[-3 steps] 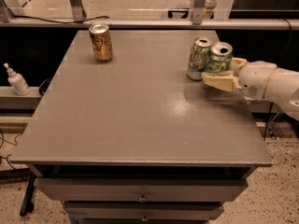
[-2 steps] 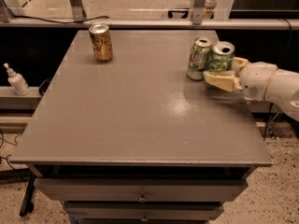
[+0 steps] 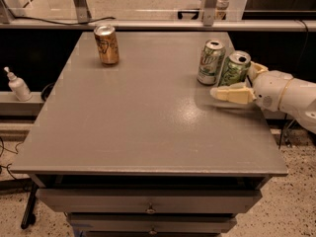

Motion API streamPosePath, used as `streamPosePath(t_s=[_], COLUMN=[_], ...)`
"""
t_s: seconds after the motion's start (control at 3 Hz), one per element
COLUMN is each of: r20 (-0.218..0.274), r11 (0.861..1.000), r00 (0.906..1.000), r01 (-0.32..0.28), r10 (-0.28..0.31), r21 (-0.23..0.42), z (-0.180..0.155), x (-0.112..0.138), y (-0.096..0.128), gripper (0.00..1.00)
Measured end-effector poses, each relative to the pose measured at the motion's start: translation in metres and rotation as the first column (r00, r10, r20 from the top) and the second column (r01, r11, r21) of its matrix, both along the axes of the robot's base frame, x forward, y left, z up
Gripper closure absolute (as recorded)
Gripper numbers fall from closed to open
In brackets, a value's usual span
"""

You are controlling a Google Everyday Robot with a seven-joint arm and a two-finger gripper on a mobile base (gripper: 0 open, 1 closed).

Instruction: Move green can near 7up can

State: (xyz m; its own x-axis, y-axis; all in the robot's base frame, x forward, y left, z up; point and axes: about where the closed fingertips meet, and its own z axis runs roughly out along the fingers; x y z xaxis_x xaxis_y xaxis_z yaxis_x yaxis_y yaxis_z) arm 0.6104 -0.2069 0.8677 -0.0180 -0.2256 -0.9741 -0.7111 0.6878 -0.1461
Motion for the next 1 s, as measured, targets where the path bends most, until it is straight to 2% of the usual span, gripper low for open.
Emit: streamPosePath(t_s=[0.33,0.67,1.0], r20=[-0.016,-0.009,0.032], r11=[1.000,1.000,0.997], r00=[0.9998,0.9999,0.9994], r01=[0.008,0.007,-0.010], r10=[-0.008,-0.007,0.012], r21=[0.005,-0.014,-0.070], z=[-0.004,0.013,0.059], x=[-0.003,-0.005,-0.008], y=[-0.001,-0.013,-0.034], gripper=[0.00,0.00,0.00])
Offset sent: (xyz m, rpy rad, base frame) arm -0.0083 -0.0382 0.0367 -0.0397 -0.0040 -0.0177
